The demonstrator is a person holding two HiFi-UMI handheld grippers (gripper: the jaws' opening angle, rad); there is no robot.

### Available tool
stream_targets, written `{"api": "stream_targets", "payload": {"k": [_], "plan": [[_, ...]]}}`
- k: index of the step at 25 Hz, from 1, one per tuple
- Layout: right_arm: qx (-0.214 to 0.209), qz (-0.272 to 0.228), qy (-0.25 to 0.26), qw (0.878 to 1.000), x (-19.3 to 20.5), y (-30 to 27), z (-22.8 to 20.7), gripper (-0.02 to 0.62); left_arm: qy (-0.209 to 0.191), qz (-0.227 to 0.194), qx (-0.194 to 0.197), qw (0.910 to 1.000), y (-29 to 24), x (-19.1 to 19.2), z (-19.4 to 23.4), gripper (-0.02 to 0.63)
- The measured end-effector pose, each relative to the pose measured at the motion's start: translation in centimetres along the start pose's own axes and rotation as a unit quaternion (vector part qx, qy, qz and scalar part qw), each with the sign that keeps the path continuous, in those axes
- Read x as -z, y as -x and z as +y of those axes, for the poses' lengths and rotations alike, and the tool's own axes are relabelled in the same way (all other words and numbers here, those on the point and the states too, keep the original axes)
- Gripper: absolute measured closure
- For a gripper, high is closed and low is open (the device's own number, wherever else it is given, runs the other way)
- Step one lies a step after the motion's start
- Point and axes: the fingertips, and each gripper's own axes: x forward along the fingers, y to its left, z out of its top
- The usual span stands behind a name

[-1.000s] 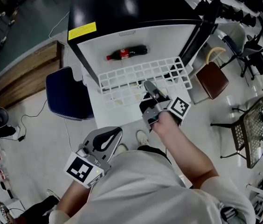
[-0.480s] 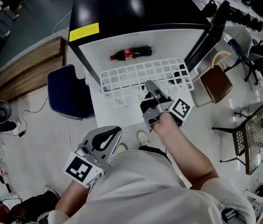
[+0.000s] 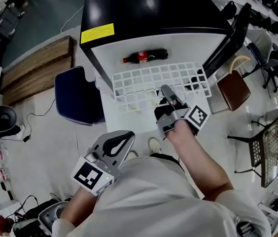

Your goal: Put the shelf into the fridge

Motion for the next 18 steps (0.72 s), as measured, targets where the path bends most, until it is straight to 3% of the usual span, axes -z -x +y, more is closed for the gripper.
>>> {"api": "stream_targets", "payload": {"k": [18], "plan": [[0.005,0.019,0.010,1.000,0.01,-0.49,-0.47,0.568,-0.004,-0.010,-0.011,0.9999,-0.35,0.44,-0.11,0.583]]}}
